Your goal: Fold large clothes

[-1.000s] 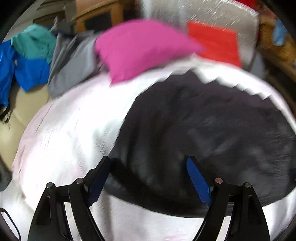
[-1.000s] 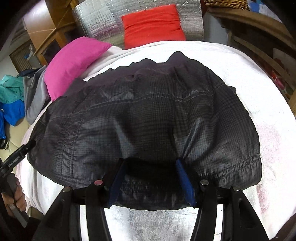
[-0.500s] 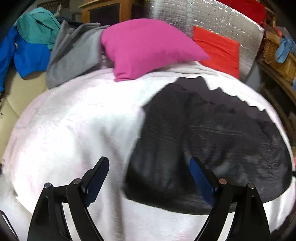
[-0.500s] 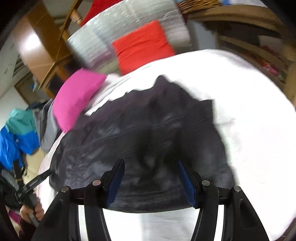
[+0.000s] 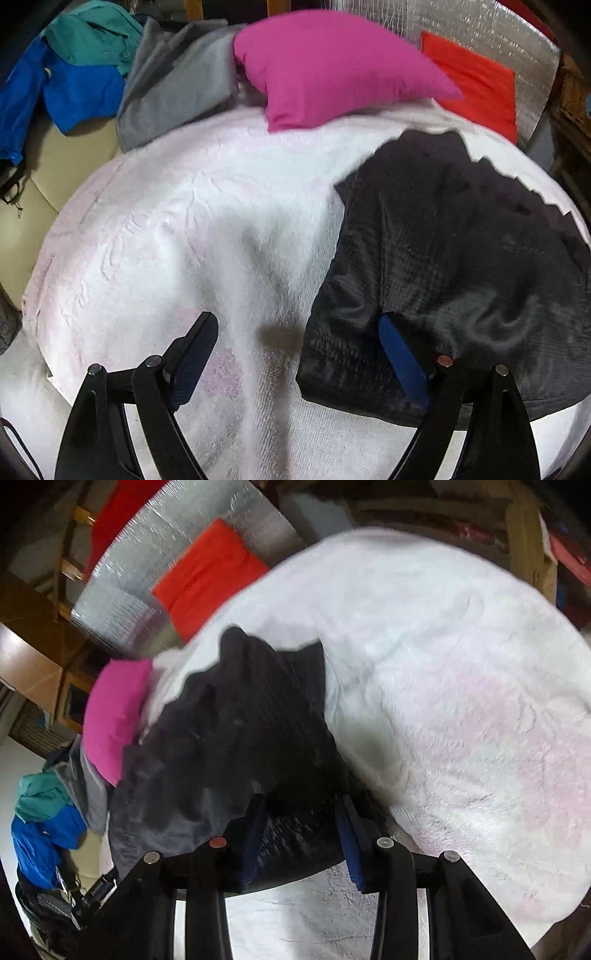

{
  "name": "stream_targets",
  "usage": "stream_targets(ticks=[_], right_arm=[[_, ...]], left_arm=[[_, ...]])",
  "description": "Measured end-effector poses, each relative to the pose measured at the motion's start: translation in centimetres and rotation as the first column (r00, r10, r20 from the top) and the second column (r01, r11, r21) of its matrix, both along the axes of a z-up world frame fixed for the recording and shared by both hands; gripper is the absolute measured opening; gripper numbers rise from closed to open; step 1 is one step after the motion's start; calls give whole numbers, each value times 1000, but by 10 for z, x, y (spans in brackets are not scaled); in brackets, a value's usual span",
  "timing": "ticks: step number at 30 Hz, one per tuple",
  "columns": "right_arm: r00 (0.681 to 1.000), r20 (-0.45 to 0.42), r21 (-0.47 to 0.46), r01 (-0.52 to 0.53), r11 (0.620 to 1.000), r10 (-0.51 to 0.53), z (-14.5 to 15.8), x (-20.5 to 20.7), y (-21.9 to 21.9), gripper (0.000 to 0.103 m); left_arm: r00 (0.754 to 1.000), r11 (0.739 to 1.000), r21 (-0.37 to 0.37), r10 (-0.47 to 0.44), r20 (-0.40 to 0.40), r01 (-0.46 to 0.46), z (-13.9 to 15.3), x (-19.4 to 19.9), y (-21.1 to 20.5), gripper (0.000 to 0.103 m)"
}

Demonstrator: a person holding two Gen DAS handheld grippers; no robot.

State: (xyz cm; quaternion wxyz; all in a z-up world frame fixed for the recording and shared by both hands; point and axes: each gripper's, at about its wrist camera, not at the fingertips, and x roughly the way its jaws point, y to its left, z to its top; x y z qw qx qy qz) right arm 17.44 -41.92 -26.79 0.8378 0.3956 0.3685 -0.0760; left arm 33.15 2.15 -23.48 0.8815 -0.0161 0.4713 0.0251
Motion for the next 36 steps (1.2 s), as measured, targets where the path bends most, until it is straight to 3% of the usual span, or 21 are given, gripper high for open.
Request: stream_targets(ticks=[4, 7, 9, 11, 18, 20, 23, 27, 30, 32, 34, 36], right_arm=[[997, 74, -105, 1, 994, 7, 20, -2, 15, 42], [998, 63, -127, 36, 991, -28, 19, 12, 9, 43], [999, -39, -107, 22, 994, -26, 4, 33, 3, 44], [994, -110, -75, 17, 997, -25, -11, 48, 1, 44], [998, 10, -100, 68, 993, -67, 19, 48, 5, 45], [999, -23, -111, 42, 993, -45, 14, 59, 10, 45], [994, -106, -115, 15, 993, -27, -2, 71, 11, 47], [997, -42, -82, 57, 995, -61, 9, 64, 9, 46], [997, 29, -85, 77, 993, -75, 20, 55, 8, 46], [999, -19, -93, 47, 995, -49, 14, 60, 9, 46], [995, -103, -80, 0, 997, -8, -4, 72, 13, 50], [996, -92, -102, 3, 995, -12, 2, 70, 13, 49]], left_arm=[[995, 999, 39, 6, 100, -10, 17, -9, 6, 90], [999, 999, 33, 5, 43, -7, 5, 3, 6, 90], [1000, 1000, 24, 2, -24, -1, -11, 12, 5, 90], [999, 1000, 13, 9, -32, -9, -13, 9, 5, 90], [995, 999, -16, 34, 93, -33, 14, 2, 4, 90], [997, 1000, -1, 30, 73, -30, 9, 11, 2, 90], [1000, 1000, -6, 9, -24, -9, -13, 26, -5, 90], [999, 1000, -15, 28, -19, -28, -11, 27, -4, 90], [999, 999, -27, 35, 39, -34, 1, 18, -4, 90], [998, 1000, 1, 23, 57, -23, 1, 17, -9, 90], [1000, 999, 50, 1, 21, -3, -10, 21, -16, 90], [1000, 997, 73, -5, 22, 3, -12, 21, -20, 90]])
